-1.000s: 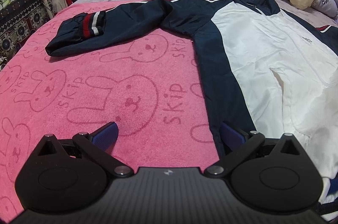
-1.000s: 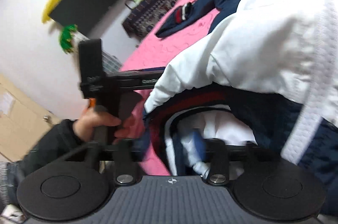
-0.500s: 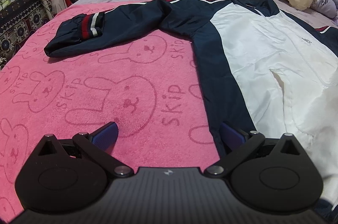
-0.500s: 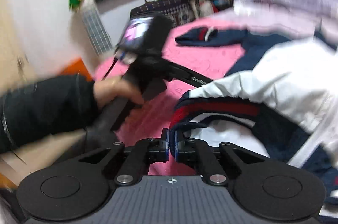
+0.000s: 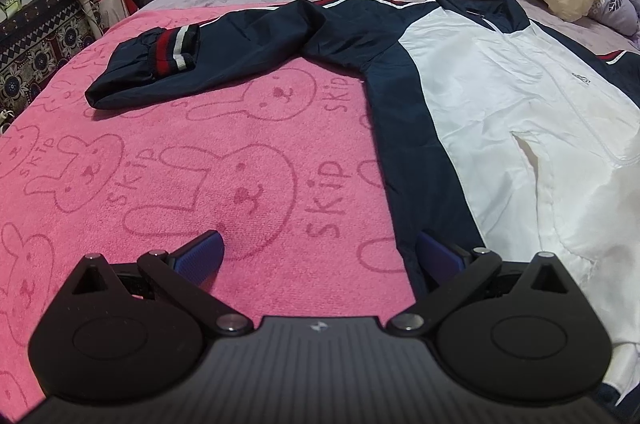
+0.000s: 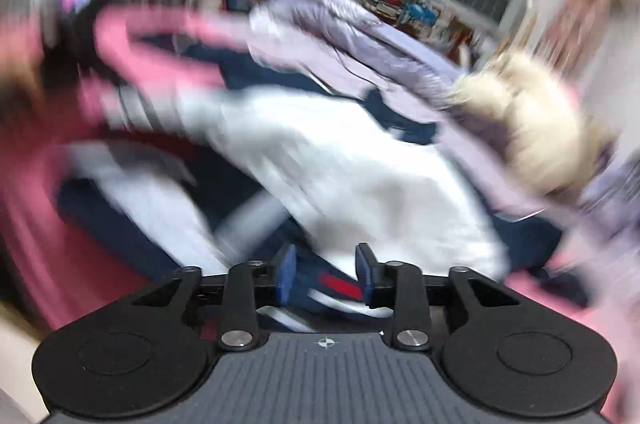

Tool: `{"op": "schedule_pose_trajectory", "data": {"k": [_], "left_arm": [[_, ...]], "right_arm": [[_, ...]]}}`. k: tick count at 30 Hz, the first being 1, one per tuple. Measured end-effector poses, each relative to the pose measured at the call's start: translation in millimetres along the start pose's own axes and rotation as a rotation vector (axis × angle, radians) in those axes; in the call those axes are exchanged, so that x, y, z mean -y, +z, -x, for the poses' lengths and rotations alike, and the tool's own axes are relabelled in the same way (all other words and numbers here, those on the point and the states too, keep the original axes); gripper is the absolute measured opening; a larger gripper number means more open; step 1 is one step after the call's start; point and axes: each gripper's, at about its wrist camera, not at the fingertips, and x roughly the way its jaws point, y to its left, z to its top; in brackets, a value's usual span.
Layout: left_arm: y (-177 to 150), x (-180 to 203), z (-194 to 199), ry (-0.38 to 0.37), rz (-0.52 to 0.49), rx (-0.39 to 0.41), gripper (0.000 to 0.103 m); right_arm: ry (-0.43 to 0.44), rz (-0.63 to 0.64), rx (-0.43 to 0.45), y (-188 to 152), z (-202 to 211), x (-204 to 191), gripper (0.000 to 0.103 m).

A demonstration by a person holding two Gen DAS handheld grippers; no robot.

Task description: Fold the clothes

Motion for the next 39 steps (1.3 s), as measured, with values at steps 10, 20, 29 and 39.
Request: {"op": "schedule_pose_trajectory", "data": {"k": [10, 20, 29, 39], "left_arm": [[0.0, 1.3, 0.3, 0.006, 0.003, 0.0, 0.103], [0.9, 2.2, 0.6, 0.013, 0.005, -0.007, 0.103], [0.1, 1.6, 1.2, 0.009, 0.004, -0.008, 0.103], [-1.3, 3.1, 1.5, 0.016, 0.006, 0.003, 0.103]], "right_arm": [[-0.316, 0.272, -0.161, -27.5, -12.1, -6.1, 0.047], [-0.214, 0.356, -0.129, -37.3, -6.1, -19.7, 0.058], [-0.372, 0.323, -0.174, -38.7, -27.1, -1.7, 0.065], [-0.346, -0.024, -0.12, -41.9, 35.0, 53.6, 0.06]]}}
